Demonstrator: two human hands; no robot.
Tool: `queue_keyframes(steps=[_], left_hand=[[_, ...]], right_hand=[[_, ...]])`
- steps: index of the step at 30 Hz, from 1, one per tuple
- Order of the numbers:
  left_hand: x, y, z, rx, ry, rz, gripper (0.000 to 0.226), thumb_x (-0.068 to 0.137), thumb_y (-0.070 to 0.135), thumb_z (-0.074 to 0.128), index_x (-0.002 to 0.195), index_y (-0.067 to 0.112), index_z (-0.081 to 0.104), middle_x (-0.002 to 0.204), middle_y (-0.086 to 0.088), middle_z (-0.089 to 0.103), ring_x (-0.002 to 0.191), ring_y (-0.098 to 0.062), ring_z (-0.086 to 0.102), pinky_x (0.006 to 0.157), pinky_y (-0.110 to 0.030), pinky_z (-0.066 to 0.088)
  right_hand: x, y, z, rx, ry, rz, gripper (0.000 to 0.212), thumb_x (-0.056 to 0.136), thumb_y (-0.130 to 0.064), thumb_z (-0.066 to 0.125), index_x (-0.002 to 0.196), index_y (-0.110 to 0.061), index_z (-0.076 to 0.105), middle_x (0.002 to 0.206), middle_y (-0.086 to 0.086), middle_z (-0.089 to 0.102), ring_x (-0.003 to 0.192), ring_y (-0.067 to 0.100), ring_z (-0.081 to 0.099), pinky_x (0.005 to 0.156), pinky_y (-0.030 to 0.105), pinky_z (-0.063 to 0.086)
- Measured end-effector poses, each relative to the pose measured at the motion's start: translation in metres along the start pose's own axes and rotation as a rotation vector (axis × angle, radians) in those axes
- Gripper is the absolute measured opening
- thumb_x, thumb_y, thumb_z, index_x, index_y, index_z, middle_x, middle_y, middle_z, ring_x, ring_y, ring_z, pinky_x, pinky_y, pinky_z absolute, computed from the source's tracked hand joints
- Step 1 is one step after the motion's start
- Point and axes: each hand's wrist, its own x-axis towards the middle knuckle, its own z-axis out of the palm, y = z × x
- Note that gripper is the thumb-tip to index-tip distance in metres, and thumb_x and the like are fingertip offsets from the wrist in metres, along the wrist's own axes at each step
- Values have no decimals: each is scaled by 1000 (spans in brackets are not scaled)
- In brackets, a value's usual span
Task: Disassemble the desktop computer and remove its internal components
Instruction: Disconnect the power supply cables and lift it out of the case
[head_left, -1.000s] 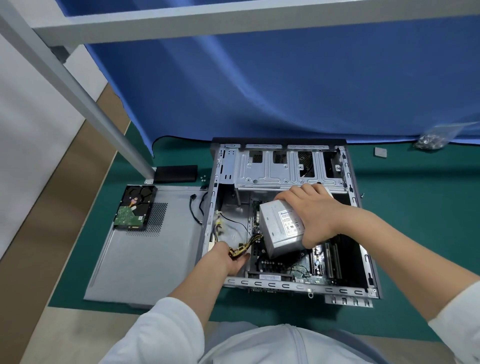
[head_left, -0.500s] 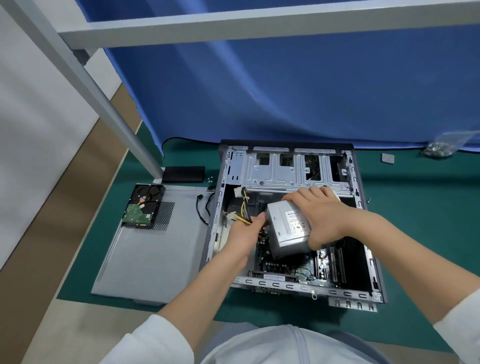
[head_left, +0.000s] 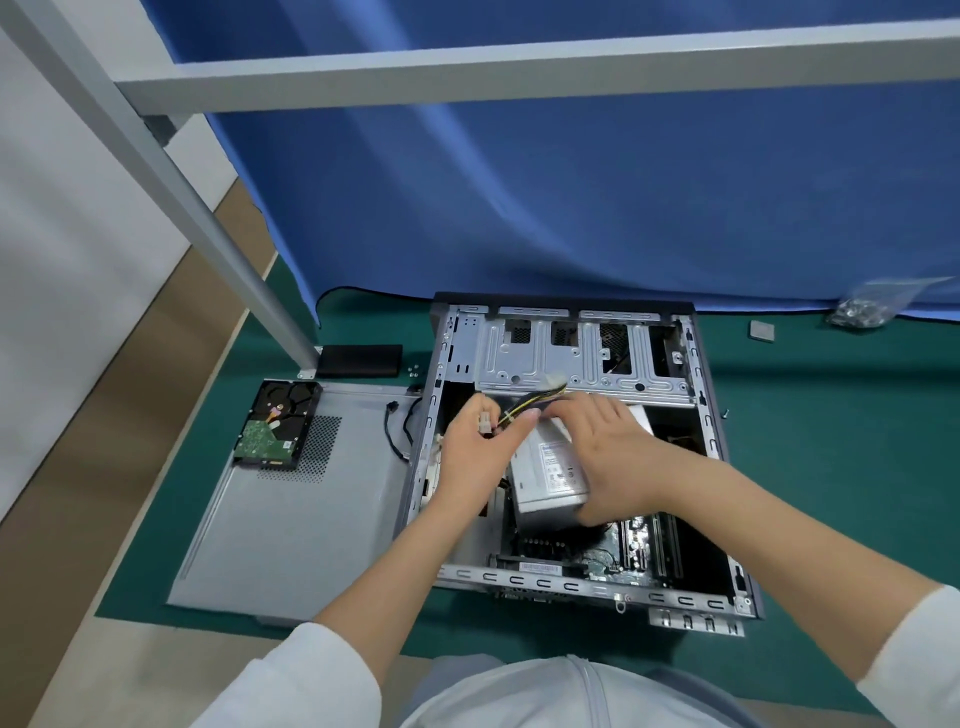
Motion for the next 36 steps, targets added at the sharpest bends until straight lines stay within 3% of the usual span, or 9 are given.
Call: queue_keyframes(steps=[4, 9, 12, 16, 20, 23, 28, 32, 36], left_hand=[[5, 4, 6, 35, -35, 51, 39, 75, 37, 76, 75, 26, 39, 79, -12, 54, 69, -33, 49, 63, -43, 44], [5, -1, 17, 258, -123, 194, 35, 61, 71, 66, 75, 41, 54, 97, 8, 42, 101, -15, 46, 83, -31, 48], [6, -2, 22, 561, -68, 480, 37, 75, 60, 51, 68, 23, 53, 85, 9, 47, 97, -13, 38, 81, -28, 32], [9, 1, 20, 594, -172, 583, 47, 89, 47, 32, 92, 15, 66, 111, 5, 52, 111, -14, 41, 97, -35, 33], [13, 3, 17, 321, -265, 336, 48, 89, 55, 21, 135, 43, 30, 129, 19, 46, 112, -4, 49, 93, -35, 43], [15, 3, 22, 30, -163, 178, 39, 82, 67, 28, 118, 72, 13, 123, 28, 46, 108, -8, 55, 98, -45, 42], [16, 1, 28, -22, -121, 170, 52, 70, 90, 20, 117, 75, 5, 124, 24, 48, 101, 0, 59, 95, -47, 47], [14, 7, 28, -25, -105, 142, 87, 62, 94, 17, 134, 50, -5, 124, 23, 45, 98, 1, 59, 90, -41, 51], [12, 8, 28, 48, -98, 152, 104, 60, 95, 8, 144, 34, 0, 117, 35, 46, 87, 20, 54, 70, -6, 40]], right_hand=[[-13, -5, 13, 125, 472, -149, 102, 55, -46, 85, 130, -16, 25, 128, 10, 30, 122, 30, 31, 107, 56, 32], [-15, -6, 27, 108, 790, -118, 85, 62, -53, 77, 124, -13, 33, 122, 8, 31, 120, 32, 33, 105, 63, 27], [-17, -6, 29, 20, 801, -78, 82, 63, -60, 73, 123, -16, 37, 128, 9, 33, 123, 32, 33, 110, 60, 15], [-18, -8, 26, -23, 732, -60, 79, 67, -63, 67, 129, -21, 40, 132, 3, 37, 130, 28, 32, 112, 56, 12], [-15, -8, 17, 61, 624, -131, 84, 72, -58, 65, 138, -16, 33, 127, 6, 44, 118, 25, 44, 107, 44, 30], [-16, -10, 17, -73, 534, -74, 85, 70, -62, 61, 137, -19, 35, 123, 5, 48, 112, 25, 47, 100, 39, 31], [-13, -6, 12, -249, 478, -100, 84, 64, -66, 63, 132, -21, 40, 109, 2, 51, 99, 25, 49, 100, 44, 29], [-11, -4, 10, -209, 482, -164, 78, 65, -63, 66, 125, -20, 41, 111, 4, 51, 95, 27, 49, 91, 44, 42], [-11, -4, 12, -201, 444, -175, 67, 67, -60, 65, 118, -20, 47, 128, 4, 47, 107, 29, 48, 82, 45, 47]])
